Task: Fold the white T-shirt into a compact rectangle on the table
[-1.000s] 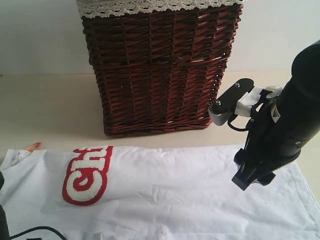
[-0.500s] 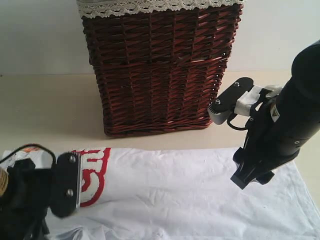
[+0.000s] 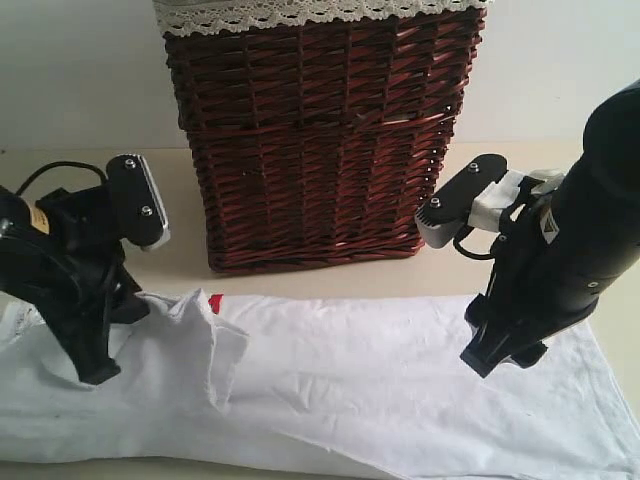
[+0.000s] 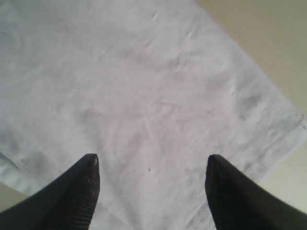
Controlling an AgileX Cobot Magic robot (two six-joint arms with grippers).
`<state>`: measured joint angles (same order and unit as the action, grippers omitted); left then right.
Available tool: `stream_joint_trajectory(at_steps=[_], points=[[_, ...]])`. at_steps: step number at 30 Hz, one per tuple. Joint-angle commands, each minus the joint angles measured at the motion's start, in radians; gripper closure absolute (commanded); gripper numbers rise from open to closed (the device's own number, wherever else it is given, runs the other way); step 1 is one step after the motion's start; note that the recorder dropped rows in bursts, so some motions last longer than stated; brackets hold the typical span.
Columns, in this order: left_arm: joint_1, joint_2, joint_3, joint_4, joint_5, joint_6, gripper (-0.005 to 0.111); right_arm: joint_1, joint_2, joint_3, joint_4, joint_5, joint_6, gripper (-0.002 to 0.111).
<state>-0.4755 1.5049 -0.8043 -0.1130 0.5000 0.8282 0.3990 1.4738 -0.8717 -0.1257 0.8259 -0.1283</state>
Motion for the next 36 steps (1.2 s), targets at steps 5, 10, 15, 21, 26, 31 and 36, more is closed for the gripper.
stream_joint_trajectory(at_steps=[5,10,15,21,26,31,36], points=[[0.029,0.056,-0.009,0.039,-0.207,-0.249,0.034,-0.005,-0.008,-0.003,0.013,-0.007,0.002,0.046],[0.082,0.018,-0.009,0.123,-0.073,-0.361,0.093,-0.005,-0.008,-0.003,0.013,-0.003,0.002,0.046],[0.084,0.006,-0.009,-0.019,0.056,-0.31,0.106,-0.005,-0.008,-0.003,0.02,-0.005,0.002,0.046],[0.082,0.057,-0.009,-0.489,0.193,0.1,0.106,-0.005,-0.008,-0.003,0.02,-0.003,0.002,0.046],[0.082,0.126,-0.009,-0.537,0.212,0.121,0.106,-0.005,-0.008,-0.003,0.02,-0.001,0.002,0.046],[0.082,0.19,-0.009,-0.495,0.097,0.081,0.106,-0.005,-0.008,-0.003,0.018,-0.001,0.002,0.046],[0.082,0.227,-0.009,-0.346,-0.085,-0.013,0.106,-0.005,-0.008,-0.003,0.018,-0.001,0.002,0.046]])
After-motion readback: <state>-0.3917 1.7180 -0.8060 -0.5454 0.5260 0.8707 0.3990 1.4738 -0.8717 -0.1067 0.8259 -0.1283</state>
